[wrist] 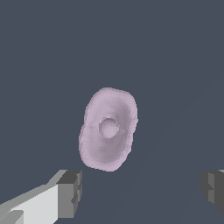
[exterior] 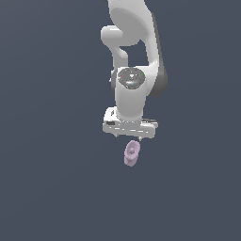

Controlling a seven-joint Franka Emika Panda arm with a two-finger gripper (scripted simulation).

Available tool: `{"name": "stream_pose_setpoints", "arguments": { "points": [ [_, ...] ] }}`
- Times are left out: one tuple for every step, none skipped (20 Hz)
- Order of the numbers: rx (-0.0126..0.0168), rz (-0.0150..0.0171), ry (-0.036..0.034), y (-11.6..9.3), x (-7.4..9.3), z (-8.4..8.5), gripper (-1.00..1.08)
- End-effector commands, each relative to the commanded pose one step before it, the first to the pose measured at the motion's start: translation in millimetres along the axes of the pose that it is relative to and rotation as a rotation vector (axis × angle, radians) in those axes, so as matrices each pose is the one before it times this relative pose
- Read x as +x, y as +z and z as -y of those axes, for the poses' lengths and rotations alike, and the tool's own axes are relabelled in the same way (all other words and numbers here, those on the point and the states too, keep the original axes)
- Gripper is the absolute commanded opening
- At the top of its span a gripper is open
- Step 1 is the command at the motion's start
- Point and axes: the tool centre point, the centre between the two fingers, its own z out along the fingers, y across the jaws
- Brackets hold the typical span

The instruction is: Pick up the object and move it to a goal position.

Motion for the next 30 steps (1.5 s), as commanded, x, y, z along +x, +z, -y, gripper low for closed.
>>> {"name": "stream_pose_setpoints", "arguments": {
  "points": [
    [-0.00416,0.00049,0.05123,6.29,6.12,5.44,1.0],
    [-0.00172,-0.00001,0.01993,2.44,2.24,2.21,1.0],
    [-0.00167,-0.00007,0.01875,2.32,2.04,2.14,1.0],
    [-0.00162,-0.00012,0.01757,2.2,1.84,2.06,1.0],
    [-0.00155,-0.00017,0.01643,2.07,1.66,1.96,1.0],
    [-0.00148,-0.0002,0.01526,1.94,1.49,1.86,1.0],
    [-0.00139,-0.00023,0.0141,1.81,1.33,1.76,1.0],
    [-0.0013,-0.00025,0.01296,1.67,1.18,1.63,1.0],
    [-0.00121,-0.00025,0.01182,1.54,1.04,1.51,1.0],
    [-0.0011,-0.00026,0.01066,1.4,0.91,1.39,1.0],
    [-0.001,-0.00025,0.00954,1.25,0.79,1.25,1.0],
    [-0.00089,-0.00024,0.00844,1.11,0.69,1.1,1.0],
    [-0.00077,-0.00022,0.00726,0.96,0.57,0.98,1.0],
    [-0.00066,-0.00019,0.00618,0.82,0.48,0.81,1.0],
    [-0.00054,-0.00016,0.005,0.67,0.37,0.7,1.0],
    [-0.00043,-0.00013,0.00394,0.52,0.3,0.51,1.0],
    [-0.0003,-0.00009,0.00274,0.37,0.19,0.41,1.0],
    [-0.00018,-0.00006,0.00168,0.22,0.12,0.23,1.0],
    [-0.00007,-0.00002,0.00069,0.08,0.08,0.0,1.0],
    [0.00028,0.00051,-0.00404,-0.23,-0.49,-0.25,1.0],
    [0.0,0.0,0.0,0.44,-0.01,0.02,1.0],
    [0.0,0.0,0.0,1.31,-0.04,0.06,1.0],
    [0.0,0.0,0.0,2.17,-0.07,0.1,1.0],
    [-0.00005,-0.00009,0.00068,3.01,0.09,-0.28,1.0],
    [0.0,0.0,0.0,3.92,-0.15,0.16,1.0],
    [-0.00006,-0.00009,0.00068,4.74,-0.01,-0.22,1.0],
    [0.0,0.0,0.0,5.61,-0.27,0.21,1.0],
    [-0.00008,-0.00013,0.00096,6.27,-0.04,-0.35,1.0],
    [0.0,0.0,0.0,5.86,-0.31,0.2,1.0],
    [-0.00006,-0.00009,0.00068,5.0,-0.05,-0.23,1.0]
  ]
}}
